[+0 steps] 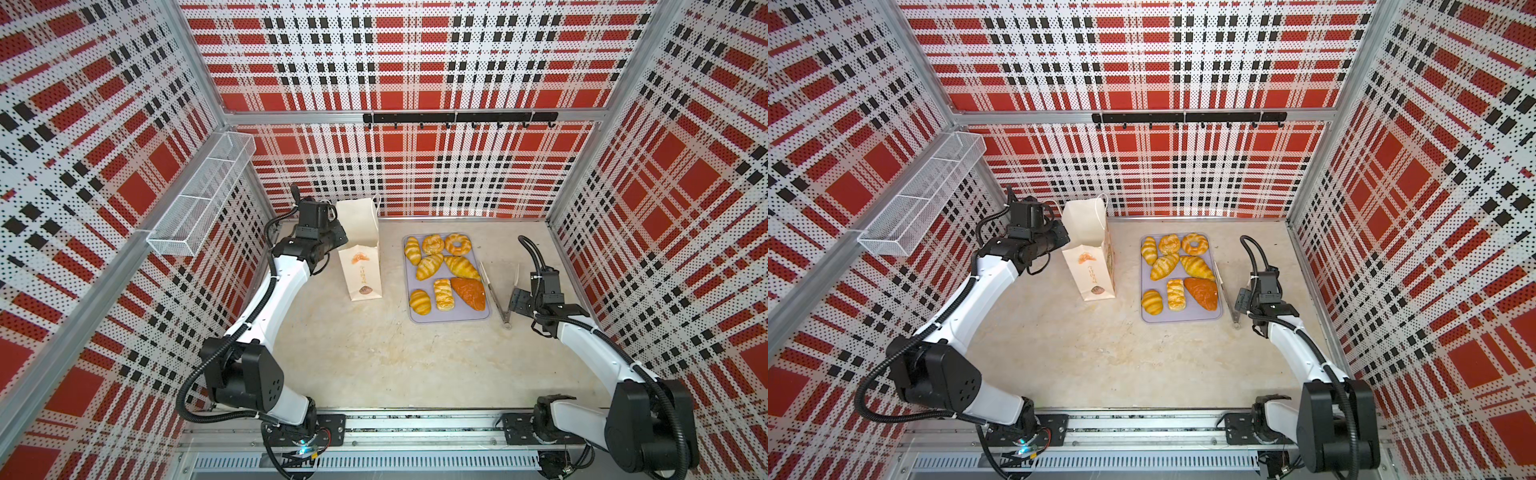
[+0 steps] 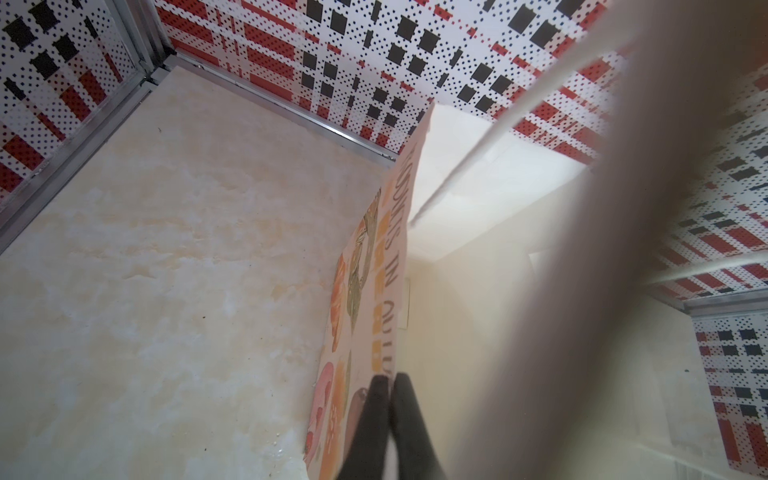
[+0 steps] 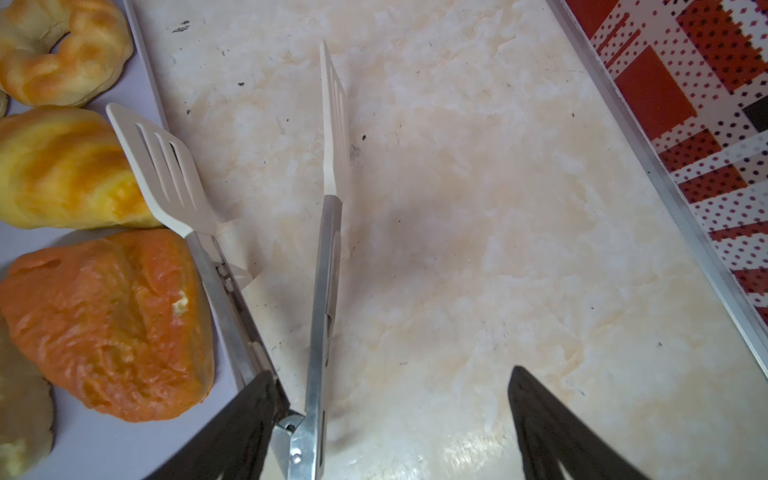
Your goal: Place the fake bread into the paper bag
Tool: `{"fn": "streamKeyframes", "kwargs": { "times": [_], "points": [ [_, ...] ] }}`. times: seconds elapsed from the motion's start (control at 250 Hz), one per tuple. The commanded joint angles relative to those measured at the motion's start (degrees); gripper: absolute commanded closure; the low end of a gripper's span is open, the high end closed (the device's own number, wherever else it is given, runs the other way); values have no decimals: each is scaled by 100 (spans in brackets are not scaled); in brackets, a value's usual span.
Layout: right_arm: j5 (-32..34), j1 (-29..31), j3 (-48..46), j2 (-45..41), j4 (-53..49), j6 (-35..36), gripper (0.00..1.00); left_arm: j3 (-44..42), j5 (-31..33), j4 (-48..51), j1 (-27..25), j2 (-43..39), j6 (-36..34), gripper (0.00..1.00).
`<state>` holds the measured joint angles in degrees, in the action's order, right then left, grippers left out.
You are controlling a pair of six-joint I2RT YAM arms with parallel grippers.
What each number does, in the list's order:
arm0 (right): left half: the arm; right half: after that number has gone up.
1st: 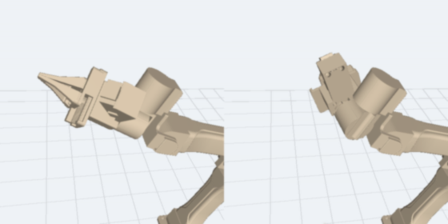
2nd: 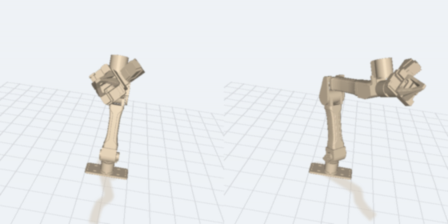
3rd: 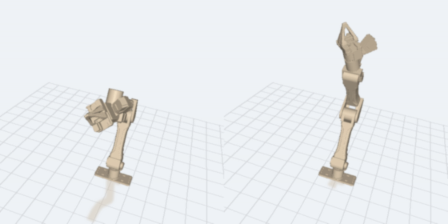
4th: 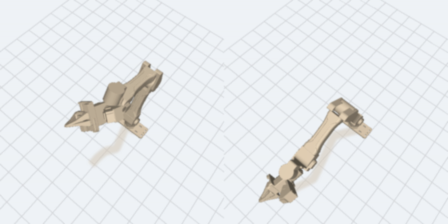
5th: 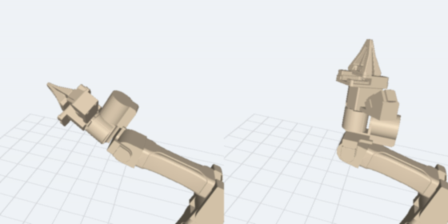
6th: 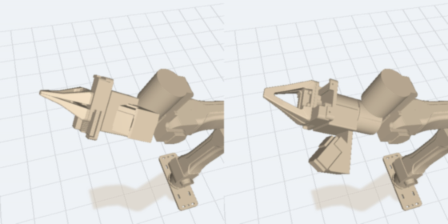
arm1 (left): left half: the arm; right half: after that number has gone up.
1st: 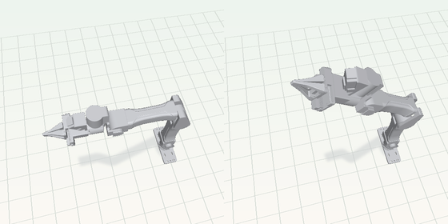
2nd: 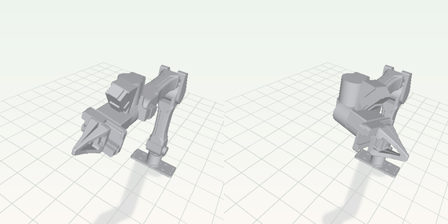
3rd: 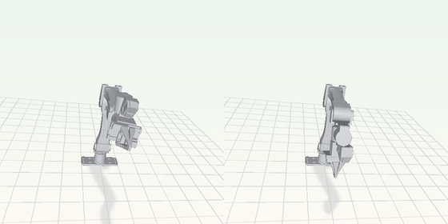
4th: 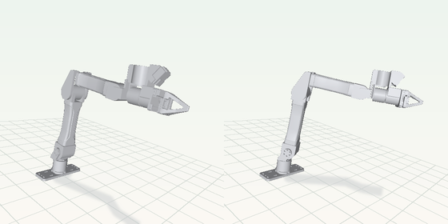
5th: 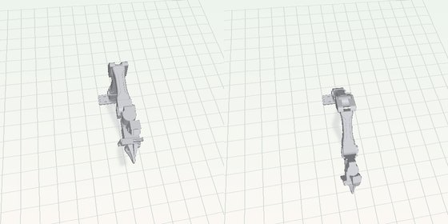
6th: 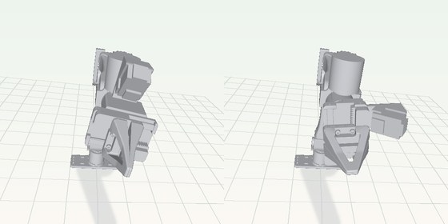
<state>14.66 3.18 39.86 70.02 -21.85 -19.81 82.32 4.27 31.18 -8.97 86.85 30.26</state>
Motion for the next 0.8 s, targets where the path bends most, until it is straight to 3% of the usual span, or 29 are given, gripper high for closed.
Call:
{"fn": "streamKeyframes", "kwargs": {
  "times": [0.0, 0.06, 0.216, 0.4, 0.496, 0.796],
  "points": [
    [-2, -2, 171, 179, 342, -170, 14, -175, -37, -146, 49, -250, 72, 72],
    [-40, -1, 164, 311, 398, -215, 17, -281, 35, -147, 54, -326, 87, 61],
    [-162, 1, 223, 644, 484, -312, 26, -466, 85, -44, 121, -551, 89, 41],
    [-174, -1, 257, 827, 511, -442, 31, -818, 420, 20, 137, -1119, 63, 6],
    [-186, -1, 233, 859, 605, -462, 31, -1147, 568, -95, 62, -1545, -28, 0],
    [-386, -2, 435, 1270, 813, -537, 33, -1824, 1783, -332, -798, -2600, -596, 1]
  ]
}}
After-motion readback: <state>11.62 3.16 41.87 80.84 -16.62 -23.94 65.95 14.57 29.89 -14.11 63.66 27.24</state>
